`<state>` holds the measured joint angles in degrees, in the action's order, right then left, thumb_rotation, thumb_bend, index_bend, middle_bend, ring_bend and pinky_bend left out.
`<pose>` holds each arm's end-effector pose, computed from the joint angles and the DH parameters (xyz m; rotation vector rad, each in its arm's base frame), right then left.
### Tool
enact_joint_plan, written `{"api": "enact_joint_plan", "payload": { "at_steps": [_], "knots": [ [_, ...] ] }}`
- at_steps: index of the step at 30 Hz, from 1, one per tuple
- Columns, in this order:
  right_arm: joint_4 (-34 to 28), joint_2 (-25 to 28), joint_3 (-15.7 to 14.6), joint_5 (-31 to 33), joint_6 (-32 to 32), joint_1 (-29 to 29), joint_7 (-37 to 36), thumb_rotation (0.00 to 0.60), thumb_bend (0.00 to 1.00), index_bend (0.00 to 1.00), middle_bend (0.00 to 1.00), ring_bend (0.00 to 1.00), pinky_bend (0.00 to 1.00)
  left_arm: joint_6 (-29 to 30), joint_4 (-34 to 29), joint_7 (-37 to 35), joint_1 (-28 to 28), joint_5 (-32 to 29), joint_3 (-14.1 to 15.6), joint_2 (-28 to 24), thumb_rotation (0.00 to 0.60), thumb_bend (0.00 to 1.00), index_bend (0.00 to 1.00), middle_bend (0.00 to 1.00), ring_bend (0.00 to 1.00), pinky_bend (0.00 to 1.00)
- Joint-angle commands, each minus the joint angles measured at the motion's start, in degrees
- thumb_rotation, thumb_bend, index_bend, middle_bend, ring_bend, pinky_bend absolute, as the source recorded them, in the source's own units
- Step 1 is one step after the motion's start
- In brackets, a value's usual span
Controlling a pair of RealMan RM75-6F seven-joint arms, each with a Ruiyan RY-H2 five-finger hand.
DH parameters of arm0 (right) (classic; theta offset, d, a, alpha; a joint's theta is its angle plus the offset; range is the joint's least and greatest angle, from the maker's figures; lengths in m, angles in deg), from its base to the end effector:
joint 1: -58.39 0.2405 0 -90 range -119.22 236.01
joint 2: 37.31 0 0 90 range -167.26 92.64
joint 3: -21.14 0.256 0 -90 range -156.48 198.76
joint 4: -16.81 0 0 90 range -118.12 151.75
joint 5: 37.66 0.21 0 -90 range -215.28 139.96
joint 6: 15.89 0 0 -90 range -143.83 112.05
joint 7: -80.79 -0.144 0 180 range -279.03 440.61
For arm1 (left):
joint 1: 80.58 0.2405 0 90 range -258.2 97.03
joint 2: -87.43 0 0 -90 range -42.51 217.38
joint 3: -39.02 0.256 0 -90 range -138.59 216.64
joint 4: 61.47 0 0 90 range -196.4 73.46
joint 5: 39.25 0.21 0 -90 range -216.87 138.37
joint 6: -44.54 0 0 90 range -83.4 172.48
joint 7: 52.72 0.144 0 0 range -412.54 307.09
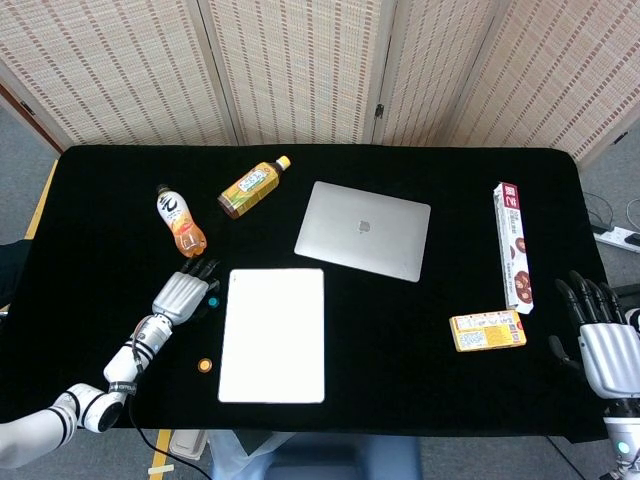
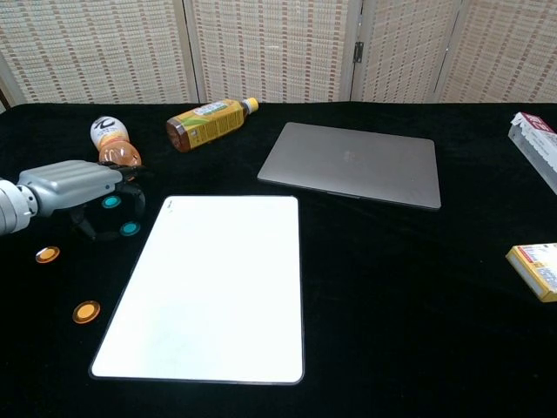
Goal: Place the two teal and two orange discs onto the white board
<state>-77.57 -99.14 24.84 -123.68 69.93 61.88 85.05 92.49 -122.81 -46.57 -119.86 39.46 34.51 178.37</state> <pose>-0.3090 -0.1763 0.1722 1.3837 -0.8369 0.8500 -0.2439 0.3608 -0.0162 -1.9675 -0.8092 -0.6746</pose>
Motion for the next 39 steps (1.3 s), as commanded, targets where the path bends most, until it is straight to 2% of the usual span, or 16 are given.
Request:
{"api": "enact_joint_plan", "payload": {
  "at_steps": [1, 18, 28, 39],
  "knots": [
    [-0.10, 0.03, 0.00, -0.02, 0.00, 0.00, 0.07, 0.600, 0.43, 0.00, 0.00, 0.00, 0.00, 0.12, 0.38, -0.36, 0.15, -0.02, 0.29, 0.23, 0.600, 0.41, 0.40, 0.00, 0.00, 0.00],
    [-0.37, 0.05, -0.07, 0.33, 0.17, -0.36, 0.25, 0.600, 0.43, 0.00, 0.00, 0.00, 0.00, 0.74, 5.53, -4.11, 0.08, 0.32, 0.73, 3.78, 0.600, 0.41, 0.42, 0.00, 0.00, 0.00],
    [-0.47, 0.02, -0.03, 0.59, -0.16, -0.29, 0.41, 0.600, 0.43, 0.00, 0.00, 0.00, 0.00, 1.16, 6.11, -5.38, 0.03, 0.85, 1.02, 4.69, 0.600, 0.41, 0.43, 0.00, 0.00, 0.00],
    [-0.42, 0.03, 0.04, 0.68, 0.11, -0.49, 0.31, 0.600, 0.43, 0.00, 0.00, 0.00, 0.00, 3.22, 6.85, -7.61, 0.03, 2.39, 1.15, 4.97, 0.600, 0.41, 0.52, 0.02, 0.00, 0.00]
  ]
}}
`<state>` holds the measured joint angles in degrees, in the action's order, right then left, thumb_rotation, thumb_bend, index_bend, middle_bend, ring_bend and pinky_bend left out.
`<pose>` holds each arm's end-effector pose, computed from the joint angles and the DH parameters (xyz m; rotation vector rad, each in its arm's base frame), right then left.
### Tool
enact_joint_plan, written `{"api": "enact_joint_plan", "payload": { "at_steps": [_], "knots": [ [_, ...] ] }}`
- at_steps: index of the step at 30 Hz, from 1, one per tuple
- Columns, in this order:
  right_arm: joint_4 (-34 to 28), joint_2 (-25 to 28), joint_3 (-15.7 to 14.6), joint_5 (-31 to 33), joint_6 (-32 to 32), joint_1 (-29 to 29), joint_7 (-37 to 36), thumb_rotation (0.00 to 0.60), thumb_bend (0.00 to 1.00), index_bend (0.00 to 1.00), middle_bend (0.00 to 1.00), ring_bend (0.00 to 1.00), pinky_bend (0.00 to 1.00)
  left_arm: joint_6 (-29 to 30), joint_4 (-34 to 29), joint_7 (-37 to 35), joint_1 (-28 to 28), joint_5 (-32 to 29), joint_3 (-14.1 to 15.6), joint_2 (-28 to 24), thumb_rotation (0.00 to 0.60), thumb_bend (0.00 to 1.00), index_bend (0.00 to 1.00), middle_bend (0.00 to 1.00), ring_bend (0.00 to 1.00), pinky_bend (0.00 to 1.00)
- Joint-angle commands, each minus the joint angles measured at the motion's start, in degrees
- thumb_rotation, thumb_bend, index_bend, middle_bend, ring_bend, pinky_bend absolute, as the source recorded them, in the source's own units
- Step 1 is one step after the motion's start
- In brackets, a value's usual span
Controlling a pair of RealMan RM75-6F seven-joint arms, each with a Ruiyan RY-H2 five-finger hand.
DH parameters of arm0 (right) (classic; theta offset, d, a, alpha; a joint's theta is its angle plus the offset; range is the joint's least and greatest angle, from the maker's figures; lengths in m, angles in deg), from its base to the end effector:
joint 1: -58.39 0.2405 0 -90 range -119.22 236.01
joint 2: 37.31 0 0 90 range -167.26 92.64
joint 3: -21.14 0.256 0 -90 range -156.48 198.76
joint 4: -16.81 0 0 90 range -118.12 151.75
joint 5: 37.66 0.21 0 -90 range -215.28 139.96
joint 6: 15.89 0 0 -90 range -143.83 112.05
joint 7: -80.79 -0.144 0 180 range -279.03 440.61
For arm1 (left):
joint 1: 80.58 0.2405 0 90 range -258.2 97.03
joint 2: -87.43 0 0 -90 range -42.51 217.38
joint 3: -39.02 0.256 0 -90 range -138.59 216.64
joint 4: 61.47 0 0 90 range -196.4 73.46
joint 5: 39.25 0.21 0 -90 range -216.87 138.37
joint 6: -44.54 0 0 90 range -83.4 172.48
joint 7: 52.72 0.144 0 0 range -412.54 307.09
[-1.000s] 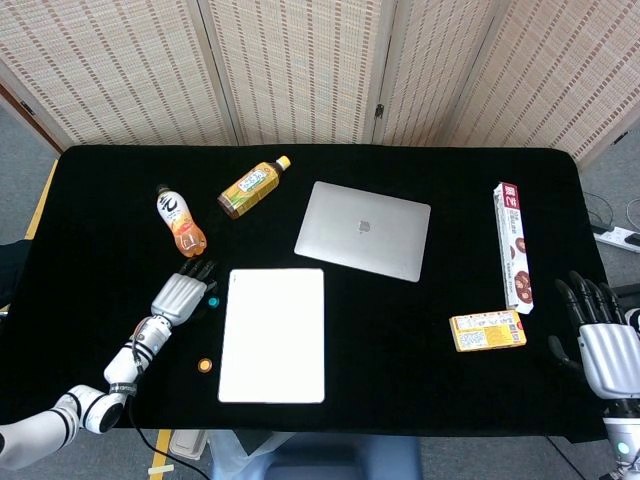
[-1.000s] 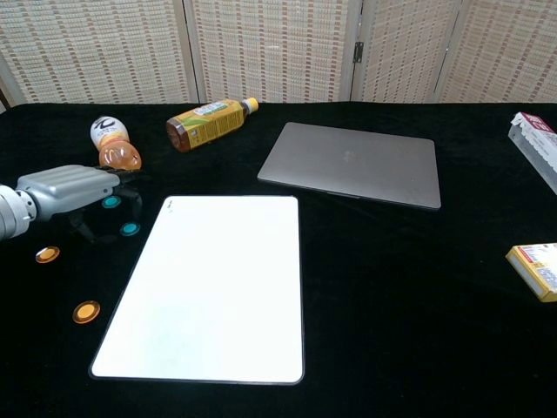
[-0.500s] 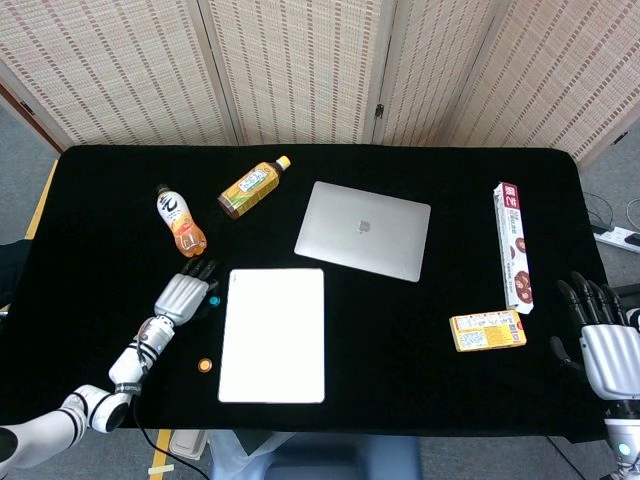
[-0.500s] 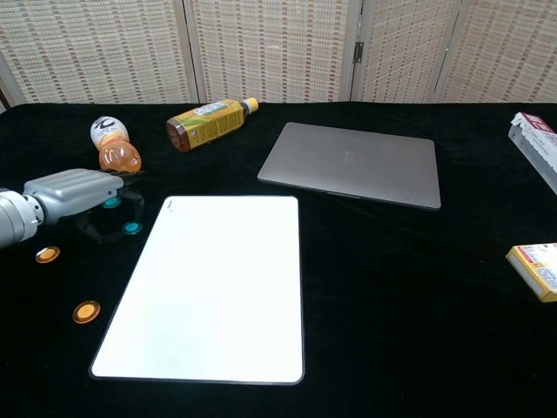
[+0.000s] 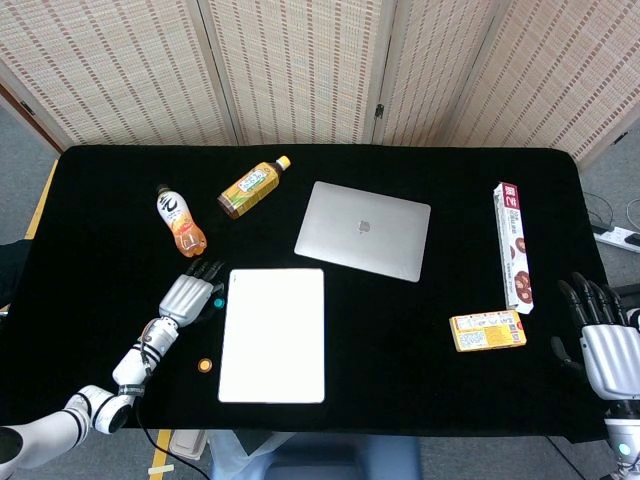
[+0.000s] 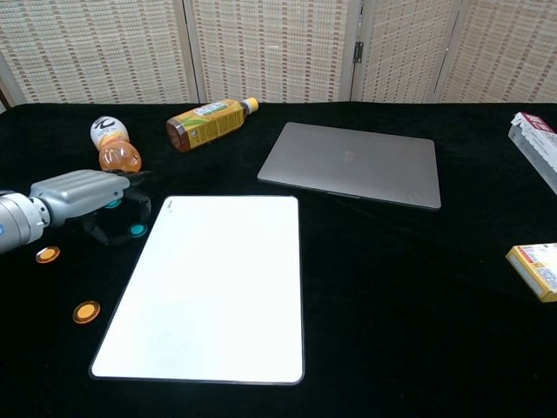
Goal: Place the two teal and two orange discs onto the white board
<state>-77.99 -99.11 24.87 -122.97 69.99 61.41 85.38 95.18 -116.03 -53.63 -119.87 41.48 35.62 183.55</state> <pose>-0.3106 -0.1738 0.1725 1.3684 -0.8472 0.8390 -0.2456 0.3607 -0.0338 -1.9373 -0.8628 -0.7530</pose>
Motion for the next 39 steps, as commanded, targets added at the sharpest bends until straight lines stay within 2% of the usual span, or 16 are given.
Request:
{"api": "enact_joint_plan", "payload": {
  "at_steps": [1, 8, 15, 25, 31, 36, 39],
  "knots": [
    [0.00, 0.00, 0.01, -0.07, 0.08, -0.02, -0.03, 0.600, 0.43, 0.00, 0.00, 0.00, 0.00, 0.74, -0.02, -0.70, 0.06, 0.46, 0.01, -0.41, 0.600, 0.41, 0.52, 0.03, 0.00, 0.00],
    [0.19, -0.12, 0.06, -0.19, 0.08, 0.03, -0.30, 0.600, 0.43, 0.00, 0.00, 0.00, 0.00, 1.45, -2.58, -1.66, 0.14, -0.02, -0.88, -2.89, 0.600, 0.41, 0.52, 0.03, 0.00, 0.00],
    [0.62, -0.24, 0.02, -0.16, 0.24, -0.15, -0.75, 0.600, 0.43, 0.00, 0.00, 0.00, 0.00, 1.07, -9.58, -1.65, -0.54, 0.19, -1.20, -5.77, 0.600, 0.41, 0.51, 0.03, 0.00, 0.00],
    [1.51, -0.28, -0.09, 0.18, 0.47, -0.64, -1.92, 0.600, 0.43, 0.00, 0.00, 0.00, 0.00, -1.58, -14.90, 3.00, -3.13, -1.12, -2.04, -4.61, 0.600, 0.41, 0.50, 0.03, 0.00, 0.00],
    [1.92, -0.31, -0.05, 0.38, 0.54, -0.82, -2.42, 0.600, 0.43, 0.00, 0.00, 0.00, 0.00, -2.75, -15.25, 4.78, -4.13, -2.68, -2.64, -3.38, 0.600, 0.41, 0.42, 0.03, 0.00, 0.00],
    [2.03, -0.39, 0.06, 0.35, 0.46, -0.71, -2.51, 0.600, 0.43, 0.00, 0.00, 0.00, 0.00, -2.68, -15.20, 5.07, -4.31, -2.90, -2.60, -3.22, 0.600, 0.40, 0.29, 0.03, 0.00, 0.00],
    [1.90, -0.35, 0.14, 0.19, 0.47, -0.60, -2.38, 0.600, 0.43, 0.00, 0.00, 0.00, 0.00, -1.46, -14.99, 4.93, -3.92, -3.15, -3.05, -3.71, 0.600, 0.39, 0.32, 0.03, 0.00, 0.00]
  ]
}}
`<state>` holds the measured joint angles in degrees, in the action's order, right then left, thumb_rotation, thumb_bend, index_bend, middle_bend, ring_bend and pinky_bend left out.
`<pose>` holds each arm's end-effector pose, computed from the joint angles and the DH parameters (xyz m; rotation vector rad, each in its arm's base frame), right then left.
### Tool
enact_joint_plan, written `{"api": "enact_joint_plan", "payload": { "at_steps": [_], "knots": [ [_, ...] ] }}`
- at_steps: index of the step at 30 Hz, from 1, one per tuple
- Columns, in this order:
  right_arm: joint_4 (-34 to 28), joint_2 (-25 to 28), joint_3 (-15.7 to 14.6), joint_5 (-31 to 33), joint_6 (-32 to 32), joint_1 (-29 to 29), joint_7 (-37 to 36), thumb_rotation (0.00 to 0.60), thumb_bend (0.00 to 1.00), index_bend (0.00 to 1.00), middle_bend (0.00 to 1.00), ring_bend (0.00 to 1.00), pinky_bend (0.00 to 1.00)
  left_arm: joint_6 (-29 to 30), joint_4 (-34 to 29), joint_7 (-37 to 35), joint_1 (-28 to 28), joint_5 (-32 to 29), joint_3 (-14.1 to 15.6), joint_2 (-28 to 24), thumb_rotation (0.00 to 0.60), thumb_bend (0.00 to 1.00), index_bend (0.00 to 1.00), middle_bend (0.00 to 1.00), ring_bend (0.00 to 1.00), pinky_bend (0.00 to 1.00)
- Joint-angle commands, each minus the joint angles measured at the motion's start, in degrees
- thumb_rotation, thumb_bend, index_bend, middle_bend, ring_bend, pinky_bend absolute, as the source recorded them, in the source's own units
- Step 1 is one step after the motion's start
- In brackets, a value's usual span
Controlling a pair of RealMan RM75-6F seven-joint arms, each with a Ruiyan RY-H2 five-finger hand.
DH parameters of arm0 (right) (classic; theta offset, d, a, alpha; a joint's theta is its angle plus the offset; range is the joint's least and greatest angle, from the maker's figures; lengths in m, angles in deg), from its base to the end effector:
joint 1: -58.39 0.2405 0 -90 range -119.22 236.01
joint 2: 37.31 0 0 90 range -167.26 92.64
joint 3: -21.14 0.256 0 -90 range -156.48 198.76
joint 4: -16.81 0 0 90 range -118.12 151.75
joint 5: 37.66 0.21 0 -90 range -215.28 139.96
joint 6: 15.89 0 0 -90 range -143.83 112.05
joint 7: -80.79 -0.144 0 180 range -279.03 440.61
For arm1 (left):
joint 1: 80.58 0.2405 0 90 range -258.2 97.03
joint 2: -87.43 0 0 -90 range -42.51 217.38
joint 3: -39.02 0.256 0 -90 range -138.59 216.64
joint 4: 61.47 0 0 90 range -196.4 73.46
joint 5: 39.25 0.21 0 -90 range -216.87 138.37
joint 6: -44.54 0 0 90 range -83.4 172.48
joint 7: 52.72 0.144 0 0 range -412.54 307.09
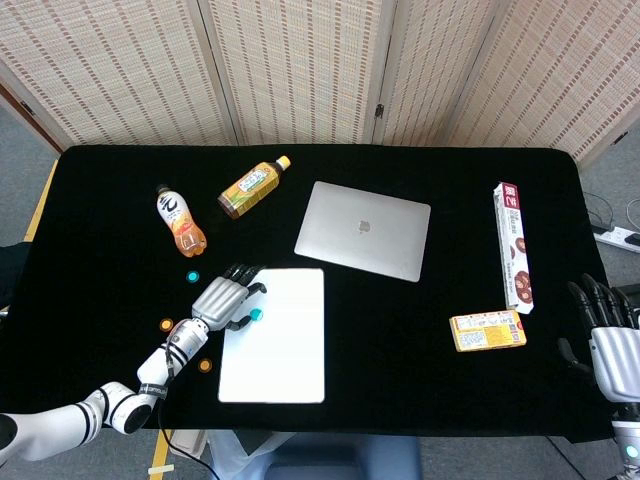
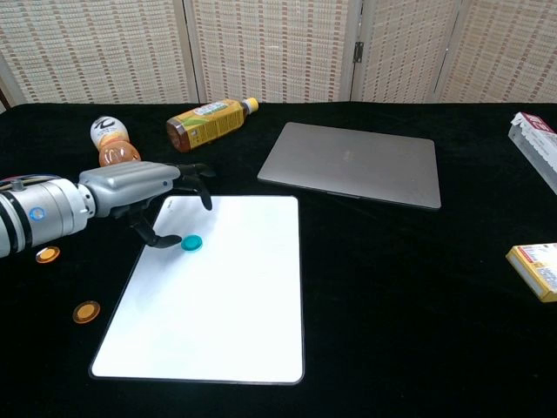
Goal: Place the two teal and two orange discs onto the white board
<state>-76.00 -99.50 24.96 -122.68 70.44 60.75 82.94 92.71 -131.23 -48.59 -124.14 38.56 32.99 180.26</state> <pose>-0.3189 -0.1708 0.1754 1.3445 -0.8593 0.8447 -0.1757 0.3515 -0.0448 -2.0437 -0.9184 -0.8788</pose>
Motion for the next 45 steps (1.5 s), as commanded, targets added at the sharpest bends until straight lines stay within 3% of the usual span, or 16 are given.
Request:
{"api": "enact_joint_plan", "payload": {
  "at_steps": [1, 9, 20, 37, 45],
  "knots": [
    [-0.17, 0.09, 0.08, -0.19, 0.04, 0.11, 0.14, 0.600, 0.43, 0.00, 0.00, 0.00, 0.00, 2.28, 0.87, -0.02, 0.81, -0.42, -0.82, -0.76, 0.600, 0.39, 0.35, 0.03, 0.00, 0.00],
    [-0.63, 0.01, 0.06, -0.56, -0.06, 0.32, 0.69, 0.600, 0.43, 0.00, 0.00, 0.00, 0.00, 6.07, 10.18, -0.91, 3.37, -1.00, -0.63, -0.40, 0.600, 0.39, 0.40, 0.01, 0.00, 0.00],
    [-1.25, 0.19, 0.01, -1.07, 0.77, 0.02, 1.17, 0.600, 0.43, 0.00, 0.00, 0.00, 0.00, 3.61, 20.77, -4.78, 3.68, -1.20, 0.10, 2.95, 0.600, 0.39, 0.43, 0.00, 0.00, 0.00],
    [-1.04, 0.21, -0.09, -1.00, 1.45, -0.62, 0.70, 0.600, 0.43, 0.00, 0.00, 0.00, 0.00, 3.18, 23.78, -4.36, 3.59, -1.82, -0.78, 4.94, 0.600, 0.39, 0.35, 0.00, 0.00, 0.00],
    [-1.17, 0.24, -0.10, -1.20, 1.47, -0.62, 0.84, 0.600, 0.43, 0.00, 0.00, 0.00, 0.00, 4.68, 20.95, -3.73, 5.36, -2.74, -1.22, 2.90, 0.600, 0.39, 0.31, 0.00, 0.00, 0.00]
  ]
}}
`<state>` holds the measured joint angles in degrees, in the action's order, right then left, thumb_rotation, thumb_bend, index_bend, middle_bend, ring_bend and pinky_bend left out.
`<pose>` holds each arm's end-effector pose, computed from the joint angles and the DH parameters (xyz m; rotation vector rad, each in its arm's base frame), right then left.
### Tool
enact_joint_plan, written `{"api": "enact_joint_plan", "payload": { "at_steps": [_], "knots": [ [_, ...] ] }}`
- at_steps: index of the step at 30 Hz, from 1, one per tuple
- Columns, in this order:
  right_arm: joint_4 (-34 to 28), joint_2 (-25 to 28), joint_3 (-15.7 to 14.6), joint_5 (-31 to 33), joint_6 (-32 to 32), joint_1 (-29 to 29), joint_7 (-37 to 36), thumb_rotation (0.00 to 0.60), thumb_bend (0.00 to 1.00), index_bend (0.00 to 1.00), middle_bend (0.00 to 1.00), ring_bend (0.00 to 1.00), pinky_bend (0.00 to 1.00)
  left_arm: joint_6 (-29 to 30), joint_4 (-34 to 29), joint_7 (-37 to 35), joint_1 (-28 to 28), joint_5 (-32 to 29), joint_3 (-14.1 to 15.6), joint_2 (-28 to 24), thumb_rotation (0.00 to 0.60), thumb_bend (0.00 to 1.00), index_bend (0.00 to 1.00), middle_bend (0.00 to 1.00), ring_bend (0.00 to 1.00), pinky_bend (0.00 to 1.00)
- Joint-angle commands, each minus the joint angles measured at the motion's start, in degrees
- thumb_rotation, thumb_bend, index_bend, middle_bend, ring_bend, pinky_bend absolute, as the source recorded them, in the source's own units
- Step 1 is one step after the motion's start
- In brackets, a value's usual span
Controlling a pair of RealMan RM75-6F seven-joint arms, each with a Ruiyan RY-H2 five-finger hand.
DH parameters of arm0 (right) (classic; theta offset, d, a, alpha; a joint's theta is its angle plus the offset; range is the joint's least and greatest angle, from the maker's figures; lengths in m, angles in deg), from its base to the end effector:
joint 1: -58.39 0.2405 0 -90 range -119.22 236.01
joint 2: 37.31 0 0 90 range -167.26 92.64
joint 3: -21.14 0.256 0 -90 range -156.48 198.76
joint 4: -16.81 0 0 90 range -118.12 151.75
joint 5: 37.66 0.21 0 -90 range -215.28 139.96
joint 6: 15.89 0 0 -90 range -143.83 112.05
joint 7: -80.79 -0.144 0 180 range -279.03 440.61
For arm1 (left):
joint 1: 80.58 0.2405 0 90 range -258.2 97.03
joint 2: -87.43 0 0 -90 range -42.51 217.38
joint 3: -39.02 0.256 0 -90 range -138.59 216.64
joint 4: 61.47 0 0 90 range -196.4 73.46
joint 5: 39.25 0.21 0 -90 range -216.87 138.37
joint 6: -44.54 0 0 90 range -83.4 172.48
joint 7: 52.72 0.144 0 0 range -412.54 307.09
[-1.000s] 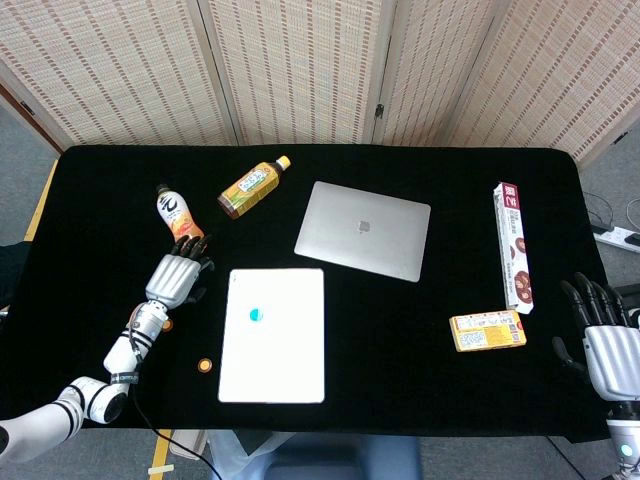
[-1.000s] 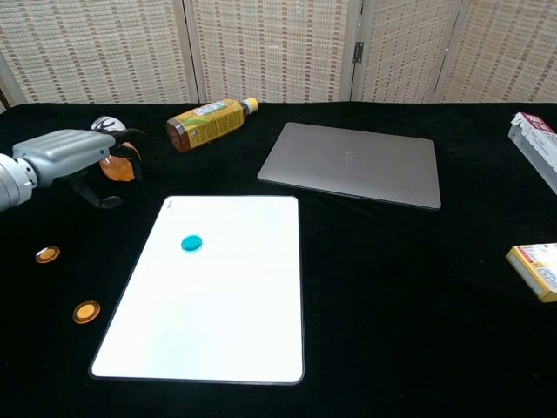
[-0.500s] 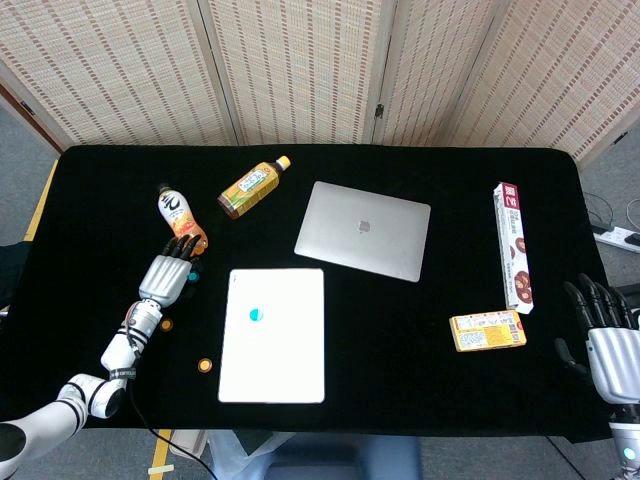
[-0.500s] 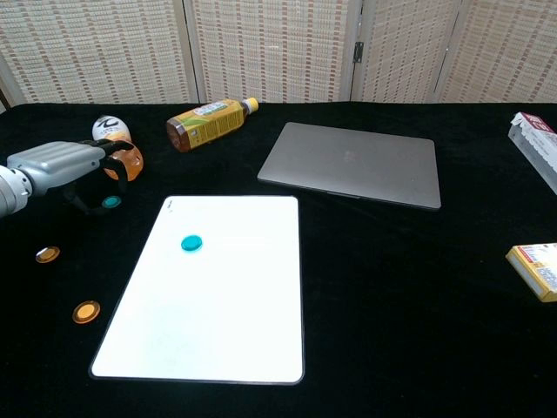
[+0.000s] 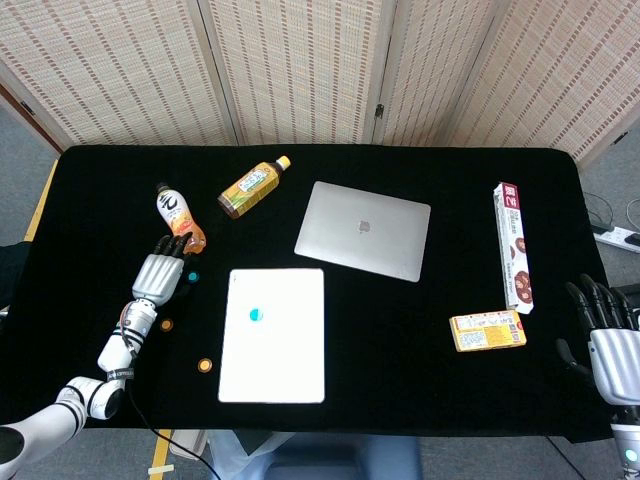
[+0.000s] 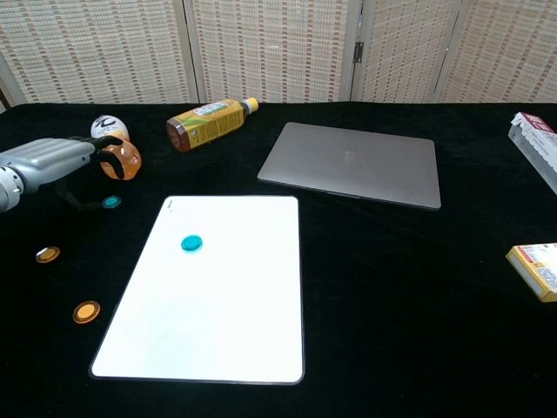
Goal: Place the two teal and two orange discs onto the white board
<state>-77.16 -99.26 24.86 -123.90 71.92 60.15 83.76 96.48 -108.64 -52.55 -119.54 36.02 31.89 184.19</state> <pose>-0.3129 -0.1670 0.1766 1.3447 -0.8406 0.8626 -0.2700 0.3901 0.0009 -1.7367 -0.8302 -0.7295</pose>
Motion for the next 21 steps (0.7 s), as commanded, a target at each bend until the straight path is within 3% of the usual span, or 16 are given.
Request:
{"api": "enact_joint_plan", "payload": {
  "at_steps": [1, 4, 8, 13, 21],
  "knots": [
    [-0.02, -0.02, -0.02, 0.02, -0.01, -0.03, 0.03, 0.600, 0.43, 0.00, 0.00, 0.00, 0.00, 1.32, -2.50, 0.24, 1.06, -0.06, -0.02, -1.52, 0.600, 0.39, 0.30, 0.00, 0.00, 0.00],
    [0.07, -0.11, -0.02, 0.09, -0.18, 0.02, 0.03, 0.600, 0.43, 0.00, 0.00, 0.00, 0.00, 1.87, -5.37, 0.78, 1.70, 0.74, 0.78, -3.31, 0.600, 0.39, 0.29, 0.01, 0.00, 0.00],
    [0.18, -0.26, 0.00, -0.10, -0.50, 0.28, 0.01, 0.600, 0.43, 0.00, 0.00, 0.00, 0.00, 1.46, -8.00, 1.46, 1.77, 0.78, 0.97, -4.59, 0.600, 0.39, 0.29, 0.11, 0.01, 0.00],
    [0.29, -0.22, -0.04, -0.07, -0.50, 0.23, -0.19, 0.600, 0.43, 0.00, 0.00, 0.00, 0.00, -1.17, -8.09, 2.02, 0.83, -0.73, 0.28, -4.40, 0.600, 0.39, 0.28, 0.16, 0.06, 0.00],
    [0.66, -0.25, -0.11, 0.45, -0.23, -0.27, -0.70, 0.600, 0.43, 0.00, 0.00, 0.00, 0.00, -5.08, -6.53, 3.70, -0.32, -3.16, -0.23, -3.49, 0.600, 0.39, 0.27, 0.18, 0.07, 0.00]
  ]
}}
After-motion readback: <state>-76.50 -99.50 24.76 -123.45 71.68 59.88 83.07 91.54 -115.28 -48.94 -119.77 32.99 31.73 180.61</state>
